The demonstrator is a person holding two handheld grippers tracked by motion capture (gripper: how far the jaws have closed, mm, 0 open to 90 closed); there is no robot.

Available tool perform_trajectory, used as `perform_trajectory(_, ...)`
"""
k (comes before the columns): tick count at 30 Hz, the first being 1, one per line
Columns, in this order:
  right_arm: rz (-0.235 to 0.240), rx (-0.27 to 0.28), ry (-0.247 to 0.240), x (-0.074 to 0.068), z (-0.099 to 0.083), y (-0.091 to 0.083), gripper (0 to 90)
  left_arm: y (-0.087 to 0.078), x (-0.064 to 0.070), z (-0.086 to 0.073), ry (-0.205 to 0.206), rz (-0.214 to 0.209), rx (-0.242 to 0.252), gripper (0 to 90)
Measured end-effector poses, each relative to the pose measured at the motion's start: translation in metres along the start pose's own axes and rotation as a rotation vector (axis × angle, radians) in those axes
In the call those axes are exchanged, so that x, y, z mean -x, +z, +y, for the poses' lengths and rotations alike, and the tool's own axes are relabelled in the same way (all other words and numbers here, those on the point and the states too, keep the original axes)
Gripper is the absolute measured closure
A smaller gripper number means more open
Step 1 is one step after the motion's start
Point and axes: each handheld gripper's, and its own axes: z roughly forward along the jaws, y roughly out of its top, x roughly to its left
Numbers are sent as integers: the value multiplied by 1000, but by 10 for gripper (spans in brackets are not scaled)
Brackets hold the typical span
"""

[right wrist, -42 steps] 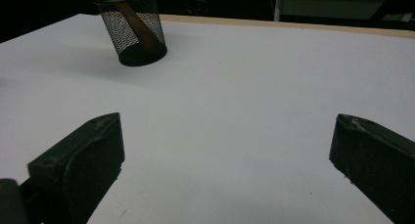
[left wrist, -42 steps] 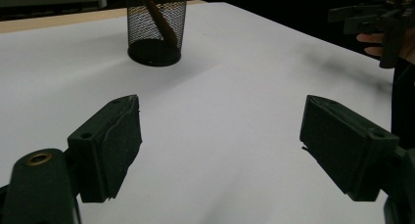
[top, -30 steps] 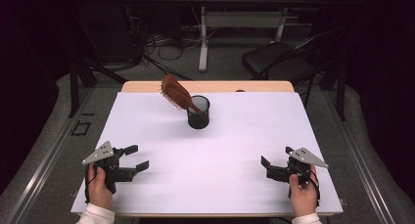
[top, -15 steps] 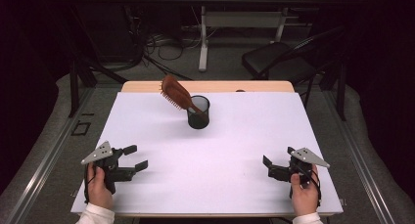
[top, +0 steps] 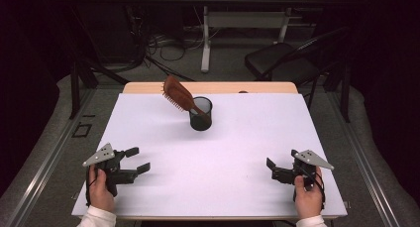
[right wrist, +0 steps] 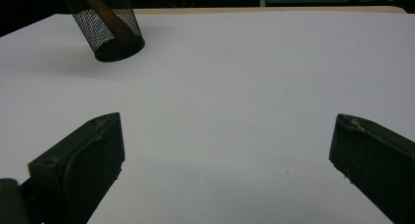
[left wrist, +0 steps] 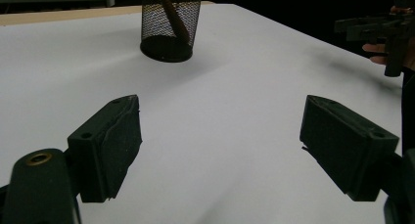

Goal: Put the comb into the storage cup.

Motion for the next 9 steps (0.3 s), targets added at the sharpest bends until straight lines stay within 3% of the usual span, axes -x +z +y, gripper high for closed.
perform_trajectory(9,-1,-10,10,0,0,-1,0,0,-2,0,-6,-1,1,157)
